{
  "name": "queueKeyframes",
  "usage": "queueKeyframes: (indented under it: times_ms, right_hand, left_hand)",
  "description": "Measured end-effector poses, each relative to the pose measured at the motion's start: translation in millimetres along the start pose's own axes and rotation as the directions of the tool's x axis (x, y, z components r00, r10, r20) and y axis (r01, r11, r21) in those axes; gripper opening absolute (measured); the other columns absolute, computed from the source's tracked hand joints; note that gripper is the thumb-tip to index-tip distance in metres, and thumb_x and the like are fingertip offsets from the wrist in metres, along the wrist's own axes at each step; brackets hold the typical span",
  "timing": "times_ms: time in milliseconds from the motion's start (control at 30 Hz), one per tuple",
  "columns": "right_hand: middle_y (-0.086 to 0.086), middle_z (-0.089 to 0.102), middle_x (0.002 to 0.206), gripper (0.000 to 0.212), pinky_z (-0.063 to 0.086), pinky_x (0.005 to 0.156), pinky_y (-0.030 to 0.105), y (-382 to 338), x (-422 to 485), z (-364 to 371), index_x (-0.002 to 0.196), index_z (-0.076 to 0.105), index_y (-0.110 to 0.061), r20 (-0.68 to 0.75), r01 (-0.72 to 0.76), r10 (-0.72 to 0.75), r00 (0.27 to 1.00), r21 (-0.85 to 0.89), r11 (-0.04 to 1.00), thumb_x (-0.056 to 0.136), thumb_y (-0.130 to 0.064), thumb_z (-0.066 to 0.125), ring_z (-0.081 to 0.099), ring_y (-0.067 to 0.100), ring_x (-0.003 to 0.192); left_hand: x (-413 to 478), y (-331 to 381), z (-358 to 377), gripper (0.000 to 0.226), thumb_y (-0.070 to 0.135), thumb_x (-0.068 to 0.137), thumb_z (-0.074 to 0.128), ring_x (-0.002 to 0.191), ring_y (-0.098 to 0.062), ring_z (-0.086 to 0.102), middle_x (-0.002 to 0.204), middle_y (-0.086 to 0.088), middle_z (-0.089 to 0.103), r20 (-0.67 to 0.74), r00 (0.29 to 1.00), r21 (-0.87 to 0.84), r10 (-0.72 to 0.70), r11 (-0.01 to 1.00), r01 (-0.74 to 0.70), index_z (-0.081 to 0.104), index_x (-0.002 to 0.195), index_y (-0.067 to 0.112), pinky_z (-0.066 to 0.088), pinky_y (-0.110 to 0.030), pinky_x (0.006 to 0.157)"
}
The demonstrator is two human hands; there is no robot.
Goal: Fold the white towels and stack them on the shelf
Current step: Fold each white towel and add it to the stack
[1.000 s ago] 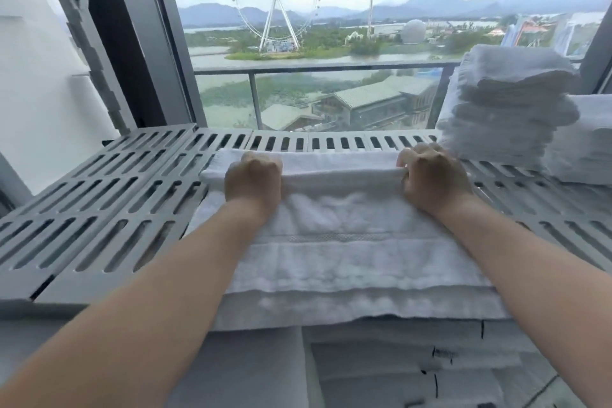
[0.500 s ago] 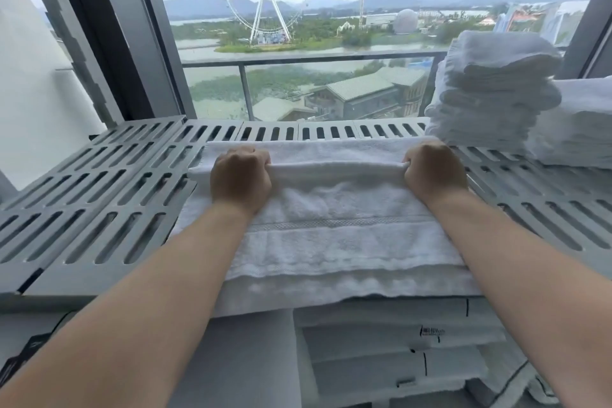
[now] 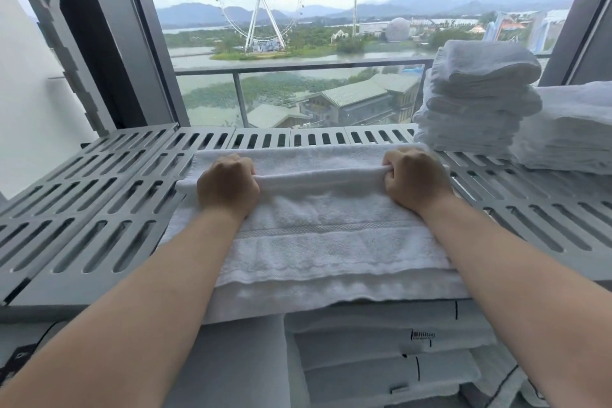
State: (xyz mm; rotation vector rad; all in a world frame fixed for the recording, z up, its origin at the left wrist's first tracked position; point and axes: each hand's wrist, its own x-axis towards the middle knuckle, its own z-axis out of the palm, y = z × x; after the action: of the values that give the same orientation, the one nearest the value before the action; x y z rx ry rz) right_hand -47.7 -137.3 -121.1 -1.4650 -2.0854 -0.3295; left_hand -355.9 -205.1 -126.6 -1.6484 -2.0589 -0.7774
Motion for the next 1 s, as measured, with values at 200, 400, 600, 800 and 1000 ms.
queueKeyframes:
  times_ms: [200,400,600,800,1000]
  right_hand:
    - [0.008,0.069,0.089,0.031,0.046,0.091,0.041,-1.2,-4.7,-7.5,0.082,0.072,-0.012,0.022,0.091,-0.092,0.996,0.036,0.995,0.09,-0.026,0.046,0.062,0.029,0.086]
    - [0.009,0.066,0.102,0.032,0.047,0.093,0.041,-30.1,7.9,-11.0,0.093,0.073,-0.013,0.139,-0.024,0.021,0.99,0.019,1.0,0.098,-0.035,0.051,0.061,0.028,0.095]
    - [0.003,0.035,0.159,0.051,0.026,0.119,0.048,-48.7,5.1,2.8,0.15,0.04,-0.03,0.498,-0.182,0.093,0.862,0.133,0.974,0.102,-0.044,0.034,0.033,0.024,0.145]
    - [0.004,0.03,0.162,0.047,0.013,0.121,0.057,-66.7,1.4,-10.9,0.145,0.044,-0.025,0.538,-0.201,0.2,0.819,-0.058,0.978,0.1,-0.02,0.033,0.027,0.027,0.148]
    - [0.005,0.044,0.154,0.048,0.032,0.115,0.045,-82.9,-38.8,-16.8,0.147,0.045,-0.025,0.415,-0.069,0.014,0.91,0.119,0.991,0.103,-0.041,0.038,0.042,0.026,0.14]
  left_hand:
    - [1.6,-1.0,-4.3,0.025,0.006,0.085,0.041,0.067,-0.025,0.057,0.078,-0.008,0.064,0.081,0.986,-0.012,-0.145,0.989,0.147,0.065,0.079,0.009,0.042,-0.029,0.058]
    - [2.8,10.9,-12.9,0.033,0.032,0.094,0.042,0.066,-0.02,0.056,0.077,-0.003,0.059,0.145,0.989,0.033,0.017,0.999,-0.022,0.061,0.075,0.014,0.045,-0.03,0.06]
    - [-4.4,13.1,-21.4,0.032,0.052,0.095,0.057,0.086,-0.019,0.057,0.097,0.001,0.058,0.421,0.906,-0.043,0.041,0.999,-0.025,0.054,0.093,0.02,0.052,-0.037,0.076]
    - [-22.7,24.8,-33.5,0.087,0.069,0.094,0.041,0.15,-0.04,0.022,0.161,-0.014,0.032,0.583,0.783,0.18,-0.218,0.974,0.137,0.013,0.16,0.018,0.019,-0.068,0.117]
    - [-45.1,29.7,-47.0,0.066,0.059,0.1,0.037,0.151,-0.034,0.023,0.164,-0.009,0.028,0.597,0.802,0.019,-0.011,1.0,0.0,0.022,0.158,0.03,0.018,-0.064,0.12]
